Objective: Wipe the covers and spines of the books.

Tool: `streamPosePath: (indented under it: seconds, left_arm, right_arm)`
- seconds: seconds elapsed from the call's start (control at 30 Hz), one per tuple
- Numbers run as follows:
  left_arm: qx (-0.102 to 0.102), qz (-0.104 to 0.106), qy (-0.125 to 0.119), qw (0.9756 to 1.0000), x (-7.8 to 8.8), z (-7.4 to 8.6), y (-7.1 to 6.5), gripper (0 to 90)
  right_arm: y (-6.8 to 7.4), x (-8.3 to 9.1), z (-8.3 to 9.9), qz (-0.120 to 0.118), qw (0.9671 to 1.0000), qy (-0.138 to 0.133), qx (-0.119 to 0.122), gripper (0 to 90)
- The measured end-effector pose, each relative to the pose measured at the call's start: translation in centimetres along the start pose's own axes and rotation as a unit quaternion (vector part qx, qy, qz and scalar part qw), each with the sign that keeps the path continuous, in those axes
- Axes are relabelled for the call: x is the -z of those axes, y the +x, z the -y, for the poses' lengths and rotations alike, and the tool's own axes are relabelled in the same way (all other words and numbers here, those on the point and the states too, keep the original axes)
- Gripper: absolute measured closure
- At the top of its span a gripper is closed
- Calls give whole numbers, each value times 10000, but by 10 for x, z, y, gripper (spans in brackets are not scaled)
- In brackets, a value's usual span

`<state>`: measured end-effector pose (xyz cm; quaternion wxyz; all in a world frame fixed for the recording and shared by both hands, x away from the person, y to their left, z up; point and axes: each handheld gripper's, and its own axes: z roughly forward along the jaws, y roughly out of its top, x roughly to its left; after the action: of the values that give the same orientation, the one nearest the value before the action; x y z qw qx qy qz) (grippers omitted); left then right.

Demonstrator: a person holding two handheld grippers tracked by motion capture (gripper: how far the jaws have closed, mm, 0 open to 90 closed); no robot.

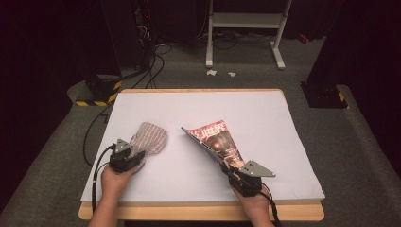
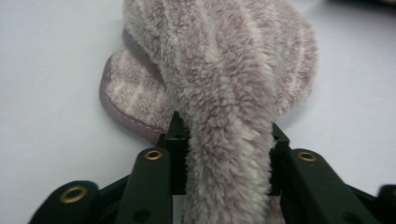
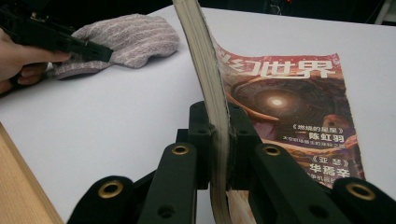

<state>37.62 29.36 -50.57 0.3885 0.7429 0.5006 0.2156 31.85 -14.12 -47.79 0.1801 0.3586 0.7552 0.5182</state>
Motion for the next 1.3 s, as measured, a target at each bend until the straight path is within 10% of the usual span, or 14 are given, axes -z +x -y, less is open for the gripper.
streamPosePath:
  seconds: [0.63, 0.97, 1.3]
  left_arm:
    - [-190, 768, -784, 9938, 6, -13, -49, 687]
    - [-488, 376, -1283, 9898, 23, -32, -62, 687]
    - [-1255, 467, -805, 9877, -24, -67, -114, 688]
  right_arm:
    - [3, 0, 0, 13, 9998, 26, 219, 842]
    - [2, -1, 2, -20, 9997, 43, 253, 841]
    - [1, -1, 2, -55, 9997, 30, 254, 841]
